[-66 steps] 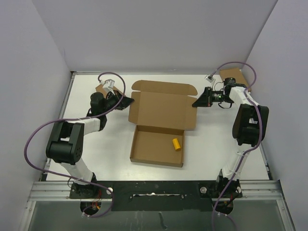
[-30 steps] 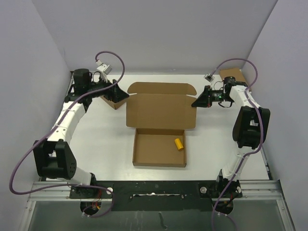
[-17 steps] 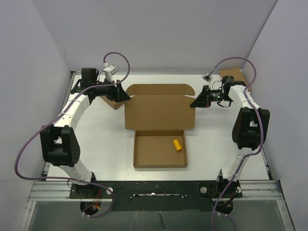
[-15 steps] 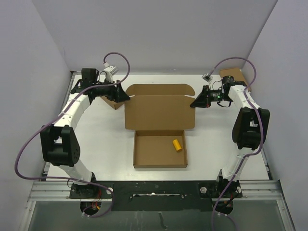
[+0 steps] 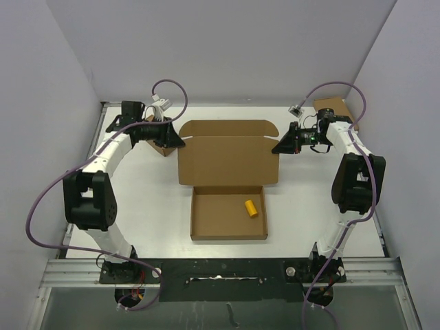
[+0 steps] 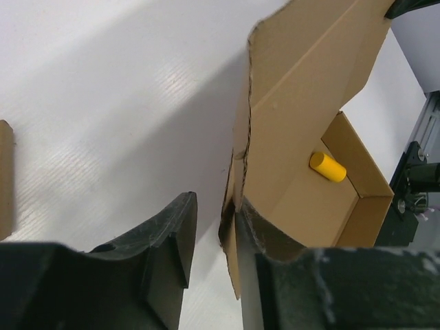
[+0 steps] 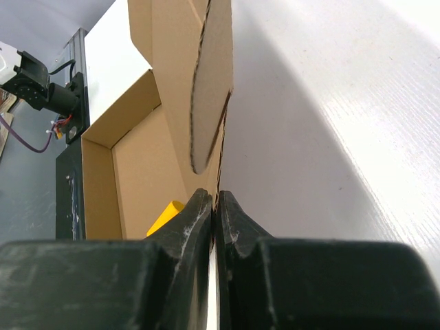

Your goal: Fold the paper box

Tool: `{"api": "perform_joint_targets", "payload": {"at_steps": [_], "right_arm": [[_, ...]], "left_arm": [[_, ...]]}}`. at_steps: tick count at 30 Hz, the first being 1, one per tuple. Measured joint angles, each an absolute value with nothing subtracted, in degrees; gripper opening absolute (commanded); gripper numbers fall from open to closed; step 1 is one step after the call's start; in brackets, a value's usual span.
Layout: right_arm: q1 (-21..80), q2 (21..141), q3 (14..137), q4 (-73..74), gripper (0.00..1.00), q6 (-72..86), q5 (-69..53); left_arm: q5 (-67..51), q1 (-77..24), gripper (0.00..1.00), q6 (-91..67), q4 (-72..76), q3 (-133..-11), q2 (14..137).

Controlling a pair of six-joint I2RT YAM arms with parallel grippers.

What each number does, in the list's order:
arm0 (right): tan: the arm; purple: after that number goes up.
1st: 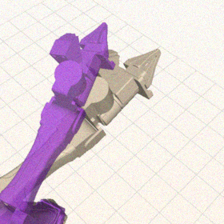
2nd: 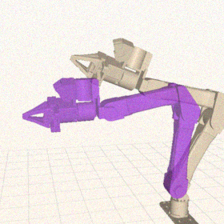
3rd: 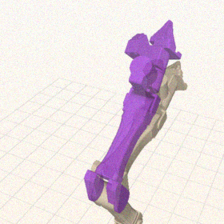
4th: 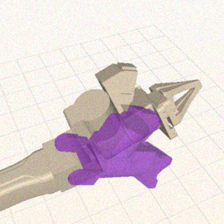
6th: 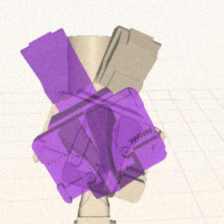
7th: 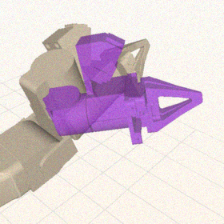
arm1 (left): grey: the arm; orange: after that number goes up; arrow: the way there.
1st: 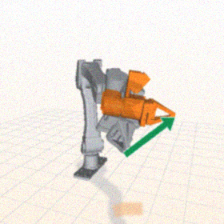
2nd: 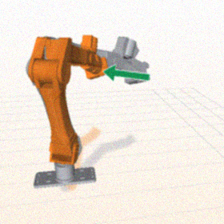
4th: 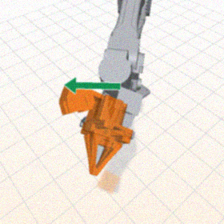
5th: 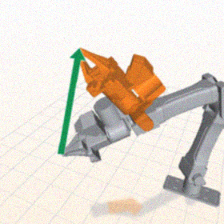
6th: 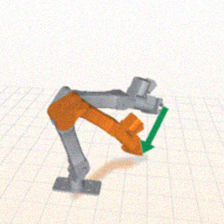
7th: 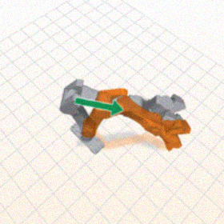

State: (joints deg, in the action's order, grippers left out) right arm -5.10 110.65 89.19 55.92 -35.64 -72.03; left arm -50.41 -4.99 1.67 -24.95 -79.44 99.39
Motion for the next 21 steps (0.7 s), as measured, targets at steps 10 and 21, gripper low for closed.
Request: {"api": "perform_joint_targets", "payload": {"at_steps": [10,21], "right_arm": [[-4.82,110.43,89.19,56.03,0.00,-35.66,-71.55],[-3.88,106.10,89.19,50.92,0.00,-31.57,-64.03]], "left_arm": [[-52.82,-5.15,0.00,0.01,-25.43,-79.55,100.27],[-49.15,-7.05,0.00,-8.05,-16.10,-75.50,98.89]]}}
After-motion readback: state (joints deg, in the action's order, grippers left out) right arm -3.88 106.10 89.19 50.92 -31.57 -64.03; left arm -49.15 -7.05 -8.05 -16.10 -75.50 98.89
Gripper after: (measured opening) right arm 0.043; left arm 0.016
